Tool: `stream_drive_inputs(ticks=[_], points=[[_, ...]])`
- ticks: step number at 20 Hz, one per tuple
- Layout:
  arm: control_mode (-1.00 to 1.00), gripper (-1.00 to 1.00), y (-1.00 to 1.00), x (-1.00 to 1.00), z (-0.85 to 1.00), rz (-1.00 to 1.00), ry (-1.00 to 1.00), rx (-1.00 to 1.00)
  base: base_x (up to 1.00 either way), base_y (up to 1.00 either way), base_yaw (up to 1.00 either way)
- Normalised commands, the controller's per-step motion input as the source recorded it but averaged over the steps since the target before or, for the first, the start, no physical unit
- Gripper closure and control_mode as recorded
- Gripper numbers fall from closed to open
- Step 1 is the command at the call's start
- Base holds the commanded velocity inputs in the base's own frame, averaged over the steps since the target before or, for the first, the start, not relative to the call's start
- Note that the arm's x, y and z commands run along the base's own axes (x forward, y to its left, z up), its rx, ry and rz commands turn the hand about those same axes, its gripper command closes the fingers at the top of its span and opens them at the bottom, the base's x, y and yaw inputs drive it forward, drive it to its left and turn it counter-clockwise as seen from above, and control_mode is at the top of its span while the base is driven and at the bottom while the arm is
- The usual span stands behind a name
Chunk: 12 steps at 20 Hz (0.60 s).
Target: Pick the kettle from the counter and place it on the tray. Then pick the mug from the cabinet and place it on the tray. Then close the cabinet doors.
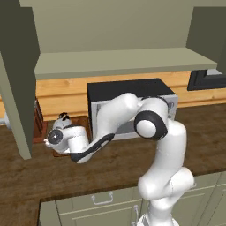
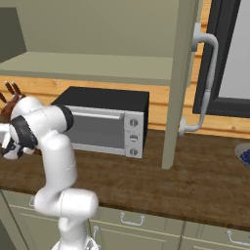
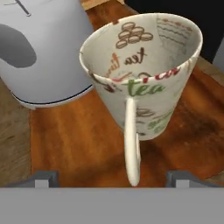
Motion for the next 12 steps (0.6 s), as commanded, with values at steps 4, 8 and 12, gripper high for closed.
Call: stream_drive_inputs(ticks=[4,8,12], points=[[-1.0,-1.0,-0.1,-0.02,0.46,-0.14,0.08,0.01,0.0,0.0,0.0],[-1.0,-1.0,-0.2,-0.17,0.51,-0.06,0.04,0.01,0.0,0.0,0.0],[-1.0,-1.0,-0.32,-0.27,0.25,0.0,0.0,0.0,0.0,0.0,0.0]])
